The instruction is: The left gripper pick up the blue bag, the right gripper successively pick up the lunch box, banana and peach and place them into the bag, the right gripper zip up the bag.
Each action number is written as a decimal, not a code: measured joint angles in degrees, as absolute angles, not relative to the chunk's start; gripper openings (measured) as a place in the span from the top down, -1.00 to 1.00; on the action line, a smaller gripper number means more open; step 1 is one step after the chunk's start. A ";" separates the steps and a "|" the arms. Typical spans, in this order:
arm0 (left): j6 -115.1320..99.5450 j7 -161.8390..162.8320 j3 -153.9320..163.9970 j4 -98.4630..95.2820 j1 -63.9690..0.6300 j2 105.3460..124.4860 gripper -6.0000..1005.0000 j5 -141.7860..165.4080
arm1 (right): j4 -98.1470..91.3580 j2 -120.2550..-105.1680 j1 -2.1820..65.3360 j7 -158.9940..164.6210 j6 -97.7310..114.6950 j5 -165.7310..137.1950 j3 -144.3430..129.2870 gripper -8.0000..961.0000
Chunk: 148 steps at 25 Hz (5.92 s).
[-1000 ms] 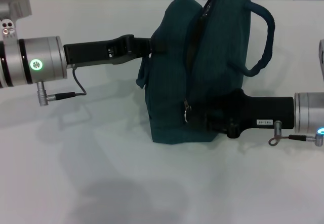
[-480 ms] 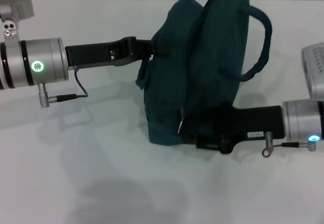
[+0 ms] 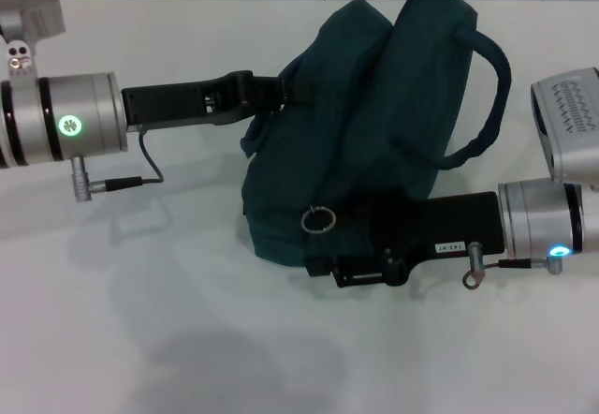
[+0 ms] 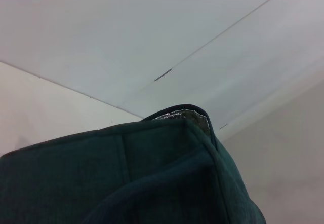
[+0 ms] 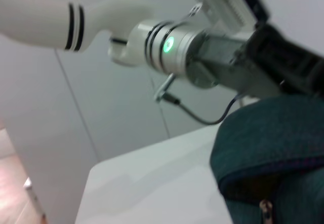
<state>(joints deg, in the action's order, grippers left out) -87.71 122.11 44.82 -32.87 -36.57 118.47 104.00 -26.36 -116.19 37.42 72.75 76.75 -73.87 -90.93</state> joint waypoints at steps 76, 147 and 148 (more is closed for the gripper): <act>-89.48 120.58 44.82 -32.82 -35.42 119.10 0.86 103.88 | -26.55 -116.19 35.77 72.86 70.73 -67.25 -94.58 0.72; -91.40 55.65 46.64 -5.96 -22.51 119.94 0.30 90.85 | -35.98 -115.75 33.50 70.66 82.85 -65.78 -84.23 0.95; -91.65 54.98 46.63 -5.89 -22.36 119.97 0.26 90.75 | -36.07 -115.75 33.58 70.66 82.64 -65.78 -84.22 0.95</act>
